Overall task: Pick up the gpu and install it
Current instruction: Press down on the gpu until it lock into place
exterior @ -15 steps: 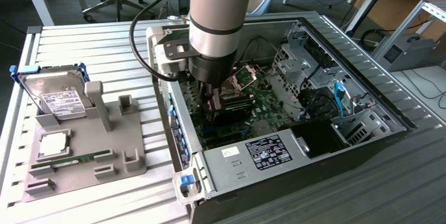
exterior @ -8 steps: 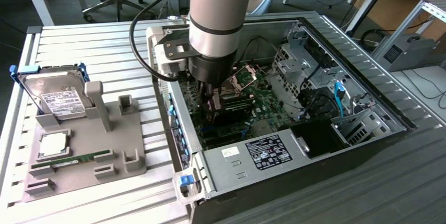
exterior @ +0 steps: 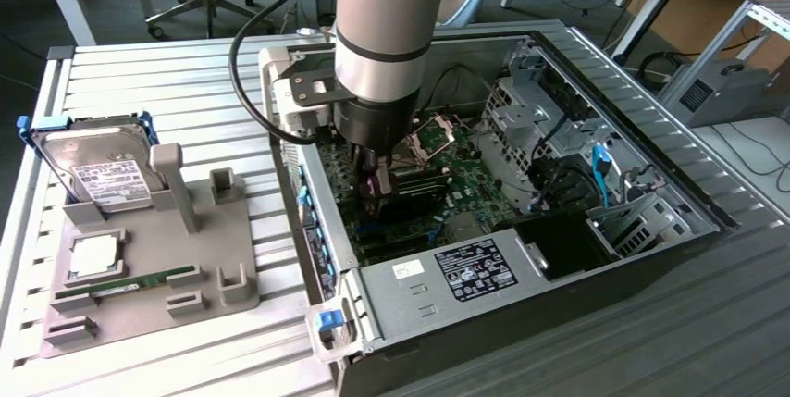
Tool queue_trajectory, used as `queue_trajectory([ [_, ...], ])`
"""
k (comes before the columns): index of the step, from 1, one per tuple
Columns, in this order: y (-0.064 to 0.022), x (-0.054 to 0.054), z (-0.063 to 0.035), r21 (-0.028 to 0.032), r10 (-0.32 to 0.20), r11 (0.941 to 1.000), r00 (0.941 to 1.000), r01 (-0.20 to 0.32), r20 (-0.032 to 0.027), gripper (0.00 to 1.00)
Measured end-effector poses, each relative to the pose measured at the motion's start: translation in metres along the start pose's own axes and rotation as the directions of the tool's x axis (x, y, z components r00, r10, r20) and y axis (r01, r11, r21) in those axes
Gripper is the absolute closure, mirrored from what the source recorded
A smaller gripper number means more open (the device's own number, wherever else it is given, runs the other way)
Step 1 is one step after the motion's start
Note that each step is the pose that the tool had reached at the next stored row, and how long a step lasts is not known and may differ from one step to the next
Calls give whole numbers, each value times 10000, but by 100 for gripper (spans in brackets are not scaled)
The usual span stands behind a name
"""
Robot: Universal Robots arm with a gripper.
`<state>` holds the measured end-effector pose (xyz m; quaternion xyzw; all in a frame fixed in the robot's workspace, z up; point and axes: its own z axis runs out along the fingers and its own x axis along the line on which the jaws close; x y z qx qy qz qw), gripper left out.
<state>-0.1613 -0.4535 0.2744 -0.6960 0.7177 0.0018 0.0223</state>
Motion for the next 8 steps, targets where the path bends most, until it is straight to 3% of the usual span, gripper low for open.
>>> queue_trajectory([
  [8, 0, 0, 7, 0, 0, 10000, 10000, 0, -1, 89],
])
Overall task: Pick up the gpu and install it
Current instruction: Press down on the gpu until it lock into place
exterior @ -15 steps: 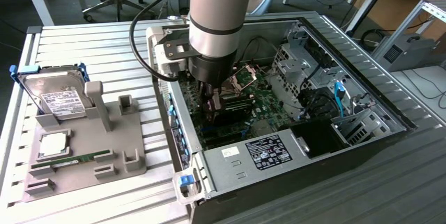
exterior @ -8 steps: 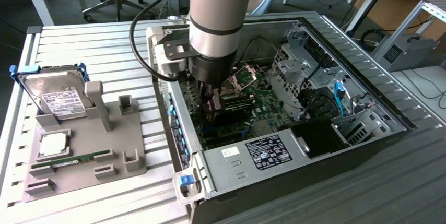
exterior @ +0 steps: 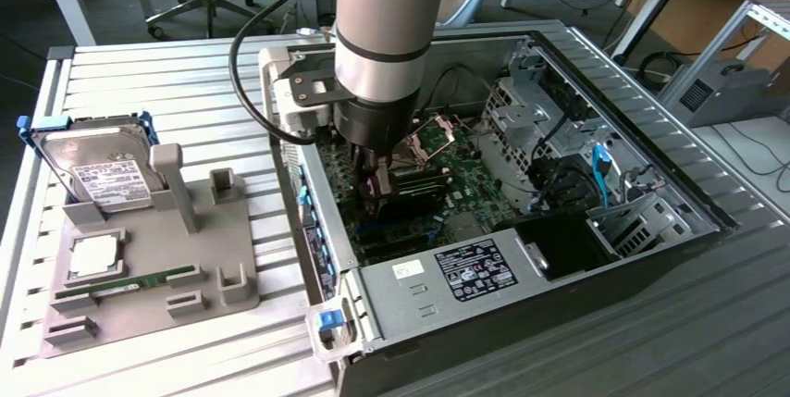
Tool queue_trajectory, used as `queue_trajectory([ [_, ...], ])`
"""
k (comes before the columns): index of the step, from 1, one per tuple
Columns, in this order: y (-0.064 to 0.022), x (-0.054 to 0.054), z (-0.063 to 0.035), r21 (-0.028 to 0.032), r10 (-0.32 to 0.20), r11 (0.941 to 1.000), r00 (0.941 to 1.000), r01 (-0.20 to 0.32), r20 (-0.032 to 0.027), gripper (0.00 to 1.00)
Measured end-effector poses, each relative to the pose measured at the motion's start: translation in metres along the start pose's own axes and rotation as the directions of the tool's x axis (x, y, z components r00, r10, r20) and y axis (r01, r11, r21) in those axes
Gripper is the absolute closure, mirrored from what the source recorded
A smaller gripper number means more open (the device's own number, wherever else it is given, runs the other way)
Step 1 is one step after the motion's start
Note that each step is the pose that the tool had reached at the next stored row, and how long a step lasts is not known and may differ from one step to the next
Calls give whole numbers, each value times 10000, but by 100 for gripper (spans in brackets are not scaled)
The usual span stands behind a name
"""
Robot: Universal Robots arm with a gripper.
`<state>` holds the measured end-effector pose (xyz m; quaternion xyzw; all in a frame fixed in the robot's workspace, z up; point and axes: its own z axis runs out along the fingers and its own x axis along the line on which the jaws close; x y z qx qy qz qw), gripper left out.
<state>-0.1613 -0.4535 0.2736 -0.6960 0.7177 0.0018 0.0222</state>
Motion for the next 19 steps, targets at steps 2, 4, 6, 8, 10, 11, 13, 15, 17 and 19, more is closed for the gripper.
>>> queue_trajectory([
  [2, 0, 0, 1, 0, 0, 10000, 10000, 0, 0, 89],
  [4, 0, 0, 1, 0, 0, 10000, 10000, 0, 0, 89],
  [6, 0, 0, 2, 0, 0, 10000, 10000, 0, 1, 89],
  [8, 1, 0, 3, -1, 0, 10000, 10000, 0, 0, 89],
  [10, 1, 0, 4, 0, 0, 10000, 10000, 0, 0, 89],
  [11, 1, 0, 4, 0, 0, 10000, 10000, 0, 0, 89],
  [13, 2, 0, 4, 1, 0, 10000, 10000, 0, 1, 89],
  [15, 6, 1, 7, 1, 0, 10000, 10000, 0, 0, 89],
  [17, 8, 1, 8, 0, -1, 10000, 10000, 1, 0, 89],
  [19, 8, 1, 9, 0, 0, 10000, 10000, 0, 1, 89],
])
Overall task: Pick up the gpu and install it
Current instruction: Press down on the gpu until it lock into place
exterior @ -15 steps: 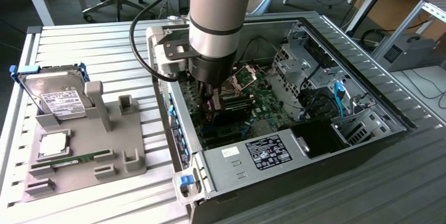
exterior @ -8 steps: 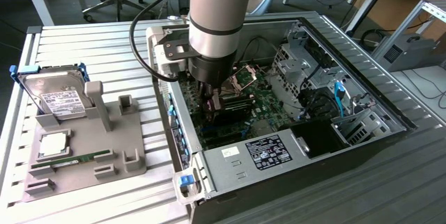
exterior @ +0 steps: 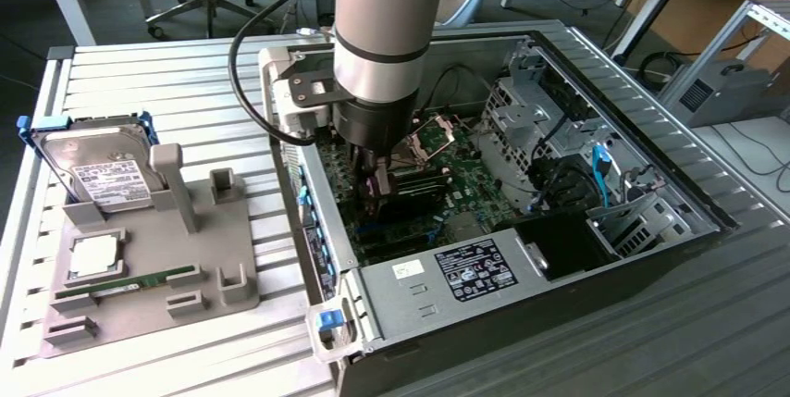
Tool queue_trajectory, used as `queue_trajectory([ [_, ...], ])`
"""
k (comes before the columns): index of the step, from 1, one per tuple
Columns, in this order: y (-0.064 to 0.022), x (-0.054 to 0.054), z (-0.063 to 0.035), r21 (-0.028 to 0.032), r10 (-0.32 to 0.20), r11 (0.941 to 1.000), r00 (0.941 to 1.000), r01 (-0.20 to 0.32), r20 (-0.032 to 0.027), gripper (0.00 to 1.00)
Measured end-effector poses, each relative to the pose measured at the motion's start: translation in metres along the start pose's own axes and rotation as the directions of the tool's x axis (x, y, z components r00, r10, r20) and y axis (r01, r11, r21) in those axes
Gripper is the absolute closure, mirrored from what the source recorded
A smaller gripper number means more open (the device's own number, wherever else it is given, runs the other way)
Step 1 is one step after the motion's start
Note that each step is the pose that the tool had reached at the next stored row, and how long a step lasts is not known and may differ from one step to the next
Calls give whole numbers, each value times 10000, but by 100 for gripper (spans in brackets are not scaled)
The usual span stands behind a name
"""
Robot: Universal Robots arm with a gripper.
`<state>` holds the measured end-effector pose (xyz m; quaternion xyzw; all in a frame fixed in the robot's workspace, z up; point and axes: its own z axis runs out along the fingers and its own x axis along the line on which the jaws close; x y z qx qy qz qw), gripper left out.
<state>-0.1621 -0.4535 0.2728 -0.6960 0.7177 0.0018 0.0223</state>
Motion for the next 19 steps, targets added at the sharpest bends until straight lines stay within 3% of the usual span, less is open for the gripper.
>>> queue_trajectory([
  [19, -2, -3, -72, 2, 0, 10000, 10000, 0, 2, 89],
])
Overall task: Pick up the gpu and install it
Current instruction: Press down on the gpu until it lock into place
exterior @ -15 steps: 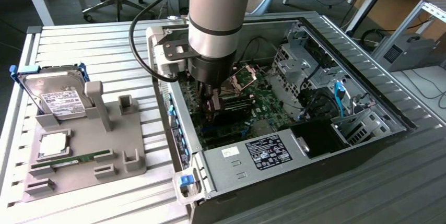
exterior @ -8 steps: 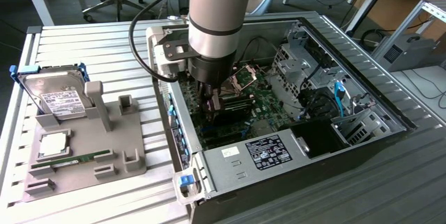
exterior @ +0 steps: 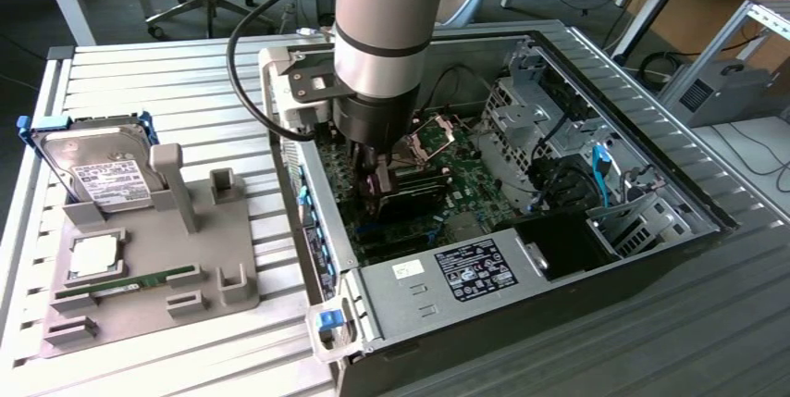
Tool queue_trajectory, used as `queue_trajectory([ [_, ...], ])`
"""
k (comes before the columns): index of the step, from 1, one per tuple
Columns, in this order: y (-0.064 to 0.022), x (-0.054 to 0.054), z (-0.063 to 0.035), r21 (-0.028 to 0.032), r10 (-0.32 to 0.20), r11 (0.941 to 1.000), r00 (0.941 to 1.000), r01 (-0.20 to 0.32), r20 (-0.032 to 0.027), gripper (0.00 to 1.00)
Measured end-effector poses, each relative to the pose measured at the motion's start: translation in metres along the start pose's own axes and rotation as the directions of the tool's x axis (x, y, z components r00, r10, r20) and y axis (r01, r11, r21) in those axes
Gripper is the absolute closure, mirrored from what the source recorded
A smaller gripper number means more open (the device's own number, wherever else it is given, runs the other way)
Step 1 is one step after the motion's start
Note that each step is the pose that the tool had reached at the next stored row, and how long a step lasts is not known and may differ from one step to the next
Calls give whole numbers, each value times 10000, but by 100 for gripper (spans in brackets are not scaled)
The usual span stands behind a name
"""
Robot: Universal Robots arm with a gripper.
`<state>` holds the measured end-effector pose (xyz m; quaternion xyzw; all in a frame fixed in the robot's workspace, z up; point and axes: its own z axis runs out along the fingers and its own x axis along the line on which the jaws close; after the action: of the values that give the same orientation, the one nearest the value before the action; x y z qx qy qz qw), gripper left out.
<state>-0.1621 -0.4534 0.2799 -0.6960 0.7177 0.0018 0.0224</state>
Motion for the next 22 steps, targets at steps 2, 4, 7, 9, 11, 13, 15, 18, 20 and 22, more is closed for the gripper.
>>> queue_trajectory([
  [2, 0, 0, -2, -2, 0, 10000, 10000, 0, -3, 89],
  [4, 0, 0, -2, -2, 0, 10000, 10000, 0, -3, 89],
  [7, 3, 1, 8, -1, 0, 10000, 10000, 0, -2, 89],
  [9, 5, 1, 16, -3, 0, 10000, 10000, 0, -4, 89],
  [11, 5, 1, 18, -3, 0, 10000, 10000, 0, -5, 89],
  [13, 7, 2, 31, -2, 0, 10000, 10000, 0, -3, 89],
  [15, 9, 2, 37, -4, 0, 10000, 10000, 0, -6, 89],
  [18, 10, 2, 41, -2, 0, 10000, 10000, 0, -3, 89],
  [20, 10, 2, 48, -1, 0, 10000, 10000, 0, -1, 89],
  [22, 10, 2, 48, -2, -1, 10000, 10000, 1, -3, 89],
])
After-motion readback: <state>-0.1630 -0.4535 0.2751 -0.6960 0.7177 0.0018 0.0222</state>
